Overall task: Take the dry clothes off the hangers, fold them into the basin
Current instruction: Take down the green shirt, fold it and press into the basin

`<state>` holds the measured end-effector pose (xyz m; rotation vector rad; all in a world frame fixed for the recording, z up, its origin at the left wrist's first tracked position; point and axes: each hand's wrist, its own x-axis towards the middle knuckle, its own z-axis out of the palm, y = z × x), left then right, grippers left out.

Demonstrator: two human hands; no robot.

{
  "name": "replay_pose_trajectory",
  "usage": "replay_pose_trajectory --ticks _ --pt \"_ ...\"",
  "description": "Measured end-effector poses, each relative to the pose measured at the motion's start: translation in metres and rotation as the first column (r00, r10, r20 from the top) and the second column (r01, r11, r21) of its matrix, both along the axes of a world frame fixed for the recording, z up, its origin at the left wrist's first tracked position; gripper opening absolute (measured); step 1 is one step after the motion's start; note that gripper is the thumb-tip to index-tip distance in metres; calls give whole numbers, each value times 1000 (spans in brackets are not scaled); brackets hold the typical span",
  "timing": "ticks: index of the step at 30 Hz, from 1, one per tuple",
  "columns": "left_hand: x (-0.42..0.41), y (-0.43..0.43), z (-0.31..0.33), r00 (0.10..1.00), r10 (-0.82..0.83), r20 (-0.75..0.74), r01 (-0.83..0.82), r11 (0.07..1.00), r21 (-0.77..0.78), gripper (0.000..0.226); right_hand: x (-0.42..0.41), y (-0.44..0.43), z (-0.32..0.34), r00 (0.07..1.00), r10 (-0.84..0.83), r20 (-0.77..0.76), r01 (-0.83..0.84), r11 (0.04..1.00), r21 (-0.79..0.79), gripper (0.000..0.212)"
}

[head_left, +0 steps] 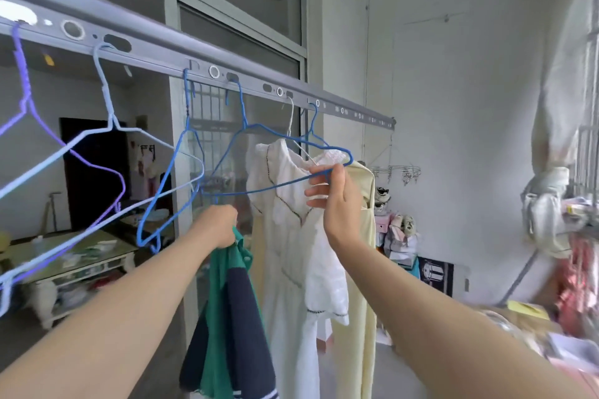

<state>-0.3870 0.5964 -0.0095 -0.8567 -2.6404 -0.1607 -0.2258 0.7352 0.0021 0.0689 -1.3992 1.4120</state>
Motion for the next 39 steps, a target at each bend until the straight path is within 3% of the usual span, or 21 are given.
replay_pose_trajectory --ticks 3,5,8,12,18,22,27,29,34,39 --pt "-4 -8 -32 993 31 113 -7 978 -210 24 4 0 -1 1000 10 -2 -10 1000 -21 45" --pt "-5 -13 -52 986 6 169 29 979 -201 16 6 -1 -1 999 41 17 -40 998 -50 41" --pt "5 -13 -65 976 -107 188 136 979 -151 22 8 3 -15 987 106 122 -103 994 -26 22" --pt "36 -9 -74 951 -254 176 289 932 -219 23 12 10 -59 920 105 378 -151 984 92 42" --pt "103 3 -93 888 -421 183 455 863 -221 36 39 32 -138 675 -53 735 -236 929 284 40" --pt "140 9 -101 841 -506 192 533 837 -125 37 61 49 -175 545 -185 818 -302 867 398 45" --pt "183 12 -106 799 -573 180 591 804 -68 41 97 66 -214 305 -214 928 -446 829 338 70" --pt "197 12 -106 786 -593 176 611 788 -76 43 108 73 -227 235 -269 934 -466 812 351 69" --pt "213 16 -118 801 -563 205 587 805 -83 40 142 91 -249 212 -372 904 -375 823 427 6" --pt "213 18 -148 880 -359 312 419 895 -153 36 183 120 -247 275 -401 874 -131 885 448 21"
